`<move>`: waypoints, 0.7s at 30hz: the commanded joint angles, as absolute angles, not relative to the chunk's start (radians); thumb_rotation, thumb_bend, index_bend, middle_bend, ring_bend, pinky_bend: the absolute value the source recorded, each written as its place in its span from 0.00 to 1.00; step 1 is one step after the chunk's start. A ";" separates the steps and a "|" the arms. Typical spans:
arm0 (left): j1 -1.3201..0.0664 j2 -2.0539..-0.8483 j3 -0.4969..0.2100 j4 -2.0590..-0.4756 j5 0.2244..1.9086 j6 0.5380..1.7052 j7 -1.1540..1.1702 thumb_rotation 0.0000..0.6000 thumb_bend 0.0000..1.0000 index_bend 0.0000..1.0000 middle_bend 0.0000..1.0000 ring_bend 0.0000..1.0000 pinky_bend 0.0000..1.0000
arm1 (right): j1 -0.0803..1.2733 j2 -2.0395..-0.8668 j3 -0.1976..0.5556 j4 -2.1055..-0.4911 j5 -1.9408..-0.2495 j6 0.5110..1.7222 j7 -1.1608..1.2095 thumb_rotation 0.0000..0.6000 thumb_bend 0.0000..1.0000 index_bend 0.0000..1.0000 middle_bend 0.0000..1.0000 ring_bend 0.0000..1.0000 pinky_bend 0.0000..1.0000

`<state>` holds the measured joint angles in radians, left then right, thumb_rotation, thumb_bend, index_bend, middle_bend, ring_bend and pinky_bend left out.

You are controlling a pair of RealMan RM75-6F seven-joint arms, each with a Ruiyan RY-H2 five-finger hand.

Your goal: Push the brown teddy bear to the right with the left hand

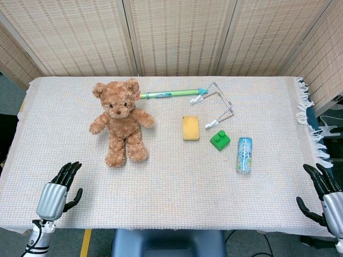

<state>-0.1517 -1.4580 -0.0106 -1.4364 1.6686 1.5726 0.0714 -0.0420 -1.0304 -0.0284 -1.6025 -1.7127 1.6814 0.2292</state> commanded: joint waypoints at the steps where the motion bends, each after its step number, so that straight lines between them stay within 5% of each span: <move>1: -0.152 -1.460 -0.012 -1.435 1.666 1.572 0.079 1.00 0.44 0.07 0.08 0.08 0.42 | -0.041 -1.031 -0.029 -1.603 -1.712 1.677 0.225 1.00 0.27 0.00 0.09 0.00 0.24; 12: -0.170 -1.475 -0.024 -1.433 1.642 1.536 0.077 1.00 0.44 0.07 0.12 0.12 0.39 | -0.038 -1.032 -0.032 -1.608 -1.716 1.669 0.222 1.00 0.27 0.00 0.09 0.00 0.24; 21: -0.288 -1.589 -0.197 -1.394 1.423 1.367 0.174 1.00 0.45 0.10 0.24 0.18 0.33 | -0.038 -1.034 -0.029 -1.601 -1.719 1.678 0.236 1.00 0.27 0.00 0.09 0.00 0.24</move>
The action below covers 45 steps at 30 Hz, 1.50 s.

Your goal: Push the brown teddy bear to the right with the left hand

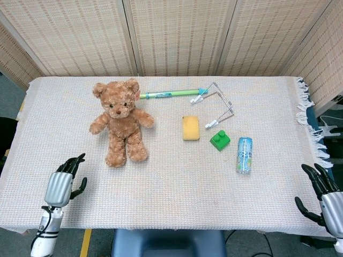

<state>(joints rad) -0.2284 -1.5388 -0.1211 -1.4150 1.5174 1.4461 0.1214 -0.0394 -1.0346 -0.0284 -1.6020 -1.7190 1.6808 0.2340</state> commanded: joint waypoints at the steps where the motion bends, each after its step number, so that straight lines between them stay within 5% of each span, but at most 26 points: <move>1: -0.312 -1.609 -0.226 -1.376 1.379 1.332 0.194 1.00 0.46 0.10 0.24 0.19 0.33 | -0.036 -1.030 -0.031 -1.600 -1.719 1.672 0.239 1.00 0.27 0.00 0.09 0.00 0.24; 9: -0.456 -1.741 -0.370 -1.259 1.113 1.184 0.358 1.00 0.45 0.06 0.20 0.19 0.30 | -0.038 -1.015 -0.035 -1.603 -1.722 1.678 0.270 1.00 0.27 0.00 0.09 0.00 0.24; 19: -0.583 -1.881 -0.488 -1.121 0.998 1.248 0.423 1.00 0.45 0.04 0.18 0.19 0.30 | -0.035 -1.009 -0.041 -1.601 -1.727 1.671 0.277 1.00 0.27 0.00 0.09 0.00 0.24; 38: -0.731 -2.042 -0.542 -0.838 0.964 1.288 0.391 1.00 0.45 0.07 0.19 0.20 0.37 | -0.032 -1.006 -0.041 -1.606 -1.723 1.662 0.276 1.00 0.27 0.00 0.09 0.00 0.24; 45: -0.768 -2.088 -0.544 -0.743 0.986 1.294 0.304 1.00 0.45 0.15 0.28 0.26 0.41 | -0.029 -1.006 -0.041 -1.610 -1.719 1.654 0.270 1.00 0.27 0.00 0.09 0.00 0.24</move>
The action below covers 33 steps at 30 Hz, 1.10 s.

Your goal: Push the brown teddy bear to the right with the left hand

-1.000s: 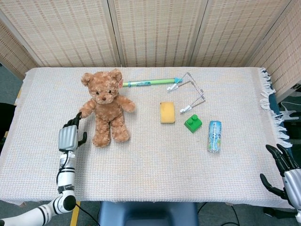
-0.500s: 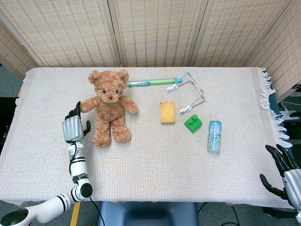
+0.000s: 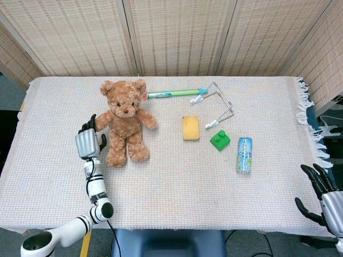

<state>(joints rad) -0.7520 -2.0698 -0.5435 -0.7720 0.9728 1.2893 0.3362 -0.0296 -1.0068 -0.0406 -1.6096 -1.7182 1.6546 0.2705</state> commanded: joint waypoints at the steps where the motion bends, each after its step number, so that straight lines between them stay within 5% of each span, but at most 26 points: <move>1: -0.776 -2.096 -0.542 -0.724 0.994 1.298 0.287 1.00 0.45 0.17 0.31 0.28 0.42 | -0.029 -1.006 -0.041 -1.610 -1.719 1.653 0.270 1.00 0.27 0.00 0.09 0.00 0.24; 14: -0.819 -2.157 -0.505 -0.573 1.066 1.339 0.188 1.00 0.48 0.38 0.56 0.47 0.51 | -0.027 -1.004 -0.040 -1.614 -1.715 1.649 0.271 1.00 0.27 0.00 0.09 0.00 0.24; 33: -0.810 -2.181 -0.460 -0.481 1.118 1.321 0.105 1.00 0.52 0.44 0.61 0.52 0.54 | -0.023 -1.002 -0.040 -1.617 -1.706 1.636 0.267 1.00 0.27 0.00 0.09 0.00 0.24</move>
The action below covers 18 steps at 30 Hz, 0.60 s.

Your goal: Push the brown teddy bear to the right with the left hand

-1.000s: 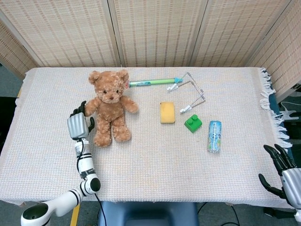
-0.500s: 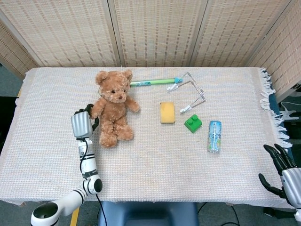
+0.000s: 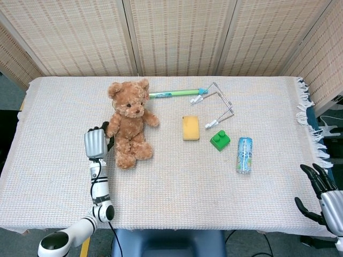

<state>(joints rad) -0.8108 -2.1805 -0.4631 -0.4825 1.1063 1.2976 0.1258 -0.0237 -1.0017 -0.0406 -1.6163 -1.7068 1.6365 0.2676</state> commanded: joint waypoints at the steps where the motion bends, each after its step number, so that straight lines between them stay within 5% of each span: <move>1: -0.810 -2.182 -0.455 -0.474 1.128 1.334 0.091 1.00 0.52 0.42 0.60 0.51 0.54 | -0.023 -1.002 -0.040 -1.617 -1.705 1.634 0.266 1.00 0.27 0.00 0.09 0.00 0.24; 9: -0.804 -2.182 -0.453 -0.467 1.119 1.290 0.107 1.00 0.52 0.48 0.64 0.51 0.53 | -0.023 -1.000 -0.043 -1.621 -1.706 1.631 0.264 1.00 0.27 0.00 0.09 0.00 0.24; 14: -0.790 -2.164 -0.444 -0.504 1.117 1.265 0.125 1.00 0.52 0.56 0.72 0.62 0.55 | -0.023 -1.001 -0.041 -1.621 -1.704 1.631 0.264 1.00 0.27 0.00 0.09 0.00 0.24; 18: -0.791 -2.167 -0.442 -0.502 1.135 1.303 0.095 1.00 0.52 0.50 0.66 0.59 0.55 | -0.022 -1.001 -0.042 -1.622 -1.705 1.628 0.261 1.00 0.27 0.00 0.09 0.00 0.24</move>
<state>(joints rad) -0.7911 -2.1655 -0.4434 -0.5034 1.1272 1.2885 0.1089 -0.0215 -1.0009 -0.0423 -1.6220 -1.7049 1.6278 0.2611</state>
